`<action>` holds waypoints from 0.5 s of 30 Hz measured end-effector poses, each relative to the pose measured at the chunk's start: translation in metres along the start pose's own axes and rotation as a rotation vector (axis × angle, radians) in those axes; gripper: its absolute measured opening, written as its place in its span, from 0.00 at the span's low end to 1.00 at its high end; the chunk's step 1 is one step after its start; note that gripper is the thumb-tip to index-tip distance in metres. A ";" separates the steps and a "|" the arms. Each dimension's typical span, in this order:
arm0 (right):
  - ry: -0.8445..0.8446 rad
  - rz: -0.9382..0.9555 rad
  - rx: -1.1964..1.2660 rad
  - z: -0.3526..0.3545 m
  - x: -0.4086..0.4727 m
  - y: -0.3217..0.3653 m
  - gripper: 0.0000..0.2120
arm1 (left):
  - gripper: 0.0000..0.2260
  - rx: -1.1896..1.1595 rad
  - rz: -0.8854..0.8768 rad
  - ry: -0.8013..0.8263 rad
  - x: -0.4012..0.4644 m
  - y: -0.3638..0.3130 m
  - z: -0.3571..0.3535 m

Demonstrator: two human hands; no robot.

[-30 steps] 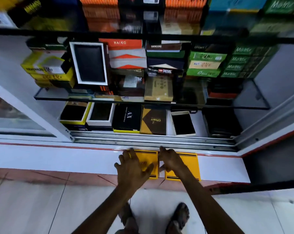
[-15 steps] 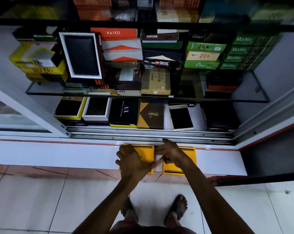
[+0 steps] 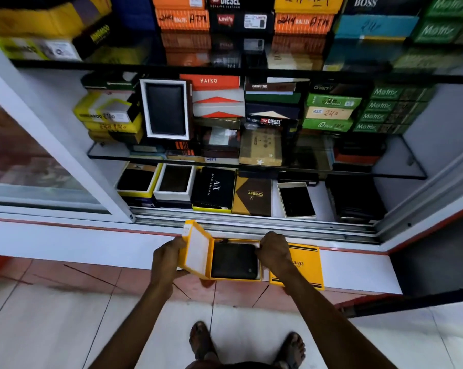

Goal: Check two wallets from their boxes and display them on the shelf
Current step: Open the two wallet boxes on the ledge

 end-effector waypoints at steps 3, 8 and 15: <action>-0.047 0.013 0.015 0.013 -0.007 0.001 0.18 | 0.09 0.027 -0.024 -0.105 -0.002 0.000 0.021; -0.084 0.015 0.102 0.042 -0.026 0.010 0.13 | 0.07 0.043 0.030 -0.108 0.003 0.020 0.031; 0.093 -0.075 0.419 0.012 -0.031 0.031 0.16 | 0.10 0.049 0.140 -0.019 0.003 0.038 0.002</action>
Point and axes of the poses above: each hand's wrist, its own x-axis towards the middle knuckle, its own z-axis out of the back of the hand, y = z × x, the point moved 5 cm from there along x, towards the middle knuckle, and after that the axes turned 6 degrees about -z, right-handed, at the moved point
